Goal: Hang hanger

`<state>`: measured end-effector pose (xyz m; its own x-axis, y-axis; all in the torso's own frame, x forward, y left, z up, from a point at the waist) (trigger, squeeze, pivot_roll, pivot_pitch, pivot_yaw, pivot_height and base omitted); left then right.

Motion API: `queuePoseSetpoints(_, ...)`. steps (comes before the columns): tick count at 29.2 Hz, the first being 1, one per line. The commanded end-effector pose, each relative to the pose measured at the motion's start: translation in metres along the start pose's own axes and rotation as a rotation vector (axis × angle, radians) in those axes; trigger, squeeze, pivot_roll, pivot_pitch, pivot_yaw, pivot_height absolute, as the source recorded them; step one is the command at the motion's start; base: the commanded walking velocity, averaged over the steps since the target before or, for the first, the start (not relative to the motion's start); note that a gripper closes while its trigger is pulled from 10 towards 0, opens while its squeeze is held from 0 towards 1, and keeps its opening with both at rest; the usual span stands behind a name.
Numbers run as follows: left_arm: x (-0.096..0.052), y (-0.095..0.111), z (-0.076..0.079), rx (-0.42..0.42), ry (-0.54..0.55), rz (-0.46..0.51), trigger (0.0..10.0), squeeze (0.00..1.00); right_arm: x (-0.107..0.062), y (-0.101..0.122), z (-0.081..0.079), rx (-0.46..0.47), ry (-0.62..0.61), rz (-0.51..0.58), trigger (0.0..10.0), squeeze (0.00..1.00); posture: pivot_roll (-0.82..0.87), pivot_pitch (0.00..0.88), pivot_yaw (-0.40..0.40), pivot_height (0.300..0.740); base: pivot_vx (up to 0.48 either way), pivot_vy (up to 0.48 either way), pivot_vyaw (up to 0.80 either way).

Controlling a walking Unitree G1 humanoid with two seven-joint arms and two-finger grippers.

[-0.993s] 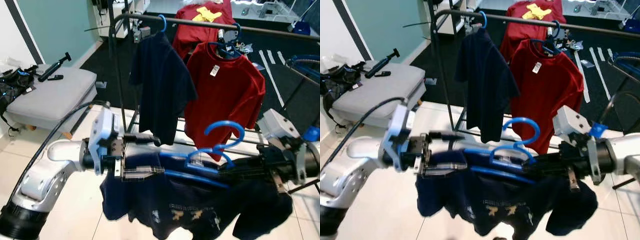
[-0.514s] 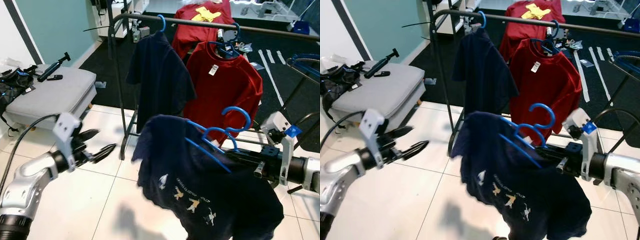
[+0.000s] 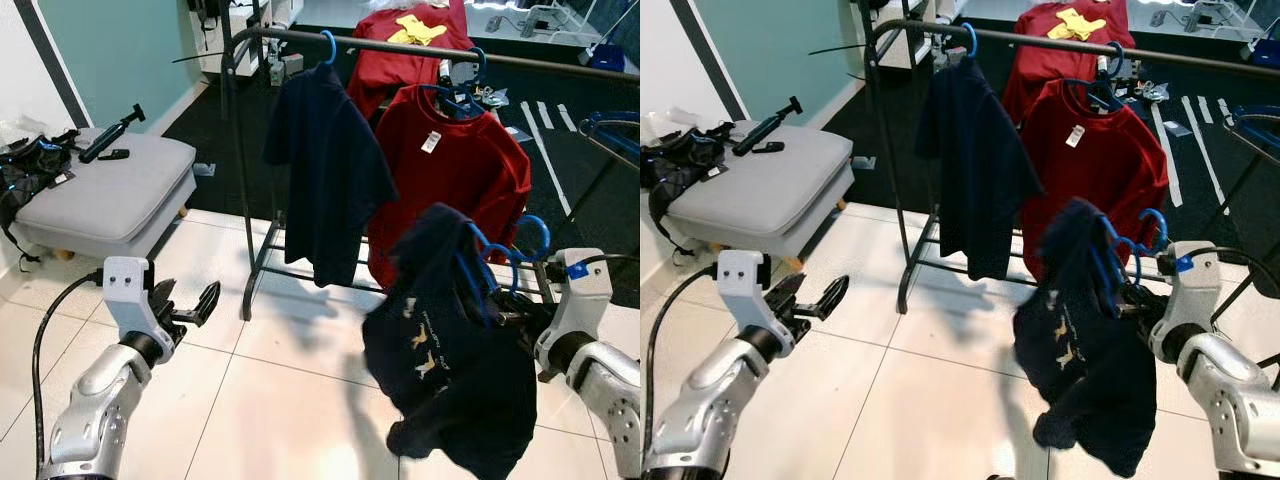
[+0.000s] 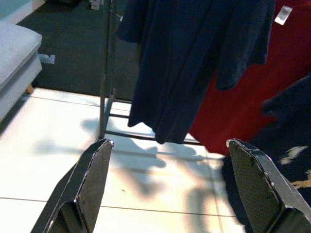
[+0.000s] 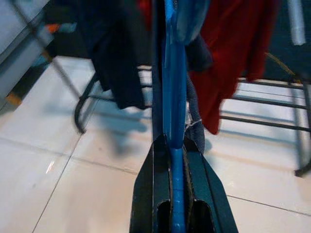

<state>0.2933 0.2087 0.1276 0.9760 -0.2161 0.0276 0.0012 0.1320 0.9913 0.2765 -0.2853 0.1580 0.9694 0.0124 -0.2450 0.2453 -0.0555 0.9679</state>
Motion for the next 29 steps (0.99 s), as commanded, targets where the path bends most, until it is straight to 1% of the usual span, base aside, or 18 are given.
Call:
queuePoseSetpoints(1, -0.001, -0.004, 0.003, 0.000, 0.012, 0.003, 10.0, 0.00, 0.001, 0.006, 0.004, 0.000, -0.042, 0.037, 10.0, 0.00, -0.04, 0.151, -0.004, 0.740, 0.337, 0.000, 0.00)
queuePoseSetpoints(7, -0.001, -0.004, 0.001, 0.008, 0.050, 0.009, 10.0, 0.00, 0.003, 0.006, 0.002, 0.011, -0.062, 0.058, 10.0, 0.00, -0.04, 0.147, -0.002, 0.740, 0.336, 0.000, 0.00)
queuePoseSetpoints(10, -0.003, -0.005, 0.005, 0.022, 0.056, 0.000, 10.0, 0.00, 0.004, 0.004, -0.001, 0.015, -0.067, 0.070, 10.0, 0.00, -0.03, 0.141, -0.002, 0.740, 0.334, 0.000, 0.00)
queuePoseSetpoints(18, -0.004, -0.005, 0.006, 0.025, 0.061, 0.003, 10.0, 0.00, 0.006, 0.010, -0.003, 0.020, -0.065, 0.090, 10.0, 0.00, -0.03, 0.136, -0.003, 0.740, 0.334, 0.000, 0.00)
queuePoseSetpoints(20, -0.003, -0.005, 0.005, 0.027, 0.063, 0.005, 10.0, 0.00, 0.007, 0.018, -0.003, 0.021, -0.050, 0.113, 10.0, 0.00, -0.03, 0.134, -0.004, 0.740, 0.332, 0.000, 0.00)
queuePoseSetpoints(21, -0.003, -0.005, 0.005, 0.027, 0.063, 0.005, 10.0, 0.00, 0.007, 0.018, -0.003, 0.021, -0.050, 0.113, 10.0, 0.00, -0.03, 0.134, -0.004, 0.740, 0.330, 0.000, 0.00)
queuePoseSetpoints(24, -0.003, -0.005, 0.005, 0.027, 0.064, 0.005, 10.0, 0.00, 0.008, 0.034, -0.003, 0.018, -0.033, 0.159, 10.0, 0.00, -0.03, 0.133, -0.005, 0.740, 0.330, 0.000, 0.00)
queuePoseSetpoints(26, -0.003, -0.005, 0.005, 0.027, 0.064, 0.005, 10.0, 0.00, 0.008, 0.034, -0.003, 0.018, -0.033, 0.159, 10.0, 0.00, -0.03, 0.133, -0.005, 0.740, 0.330, 0.000, 0.00)
queuePoseSetpoints(29, -0.003, -0.005, 0.005, 0.027, 0.066, 0.005, 10.0, 0.00, 0.008, 0.041, 0.000, 0.016, -0.044, 0.181, 10.0, 0.00, -0.03, 0.133, -0.004, 0.740, 0.330, 0.000, 0.00)
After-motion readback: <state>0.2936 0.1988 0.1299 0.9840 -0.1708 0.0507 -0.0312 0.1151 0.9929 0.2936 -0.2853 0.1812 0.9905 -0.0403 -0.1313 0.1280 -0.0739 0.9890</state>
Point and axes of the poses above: a point about 5 cm out from each wrist's last joint towards the gripper, its own x axis pointing out of the wrist towards the gripper, its own y axis along the axis of the wrist's last joint, z = x × y, the point moved 1 cm from there along x, pointing out of the wrist towards the gripper, and after that the axes turned 1 degree about x, right-handed, at the moved point
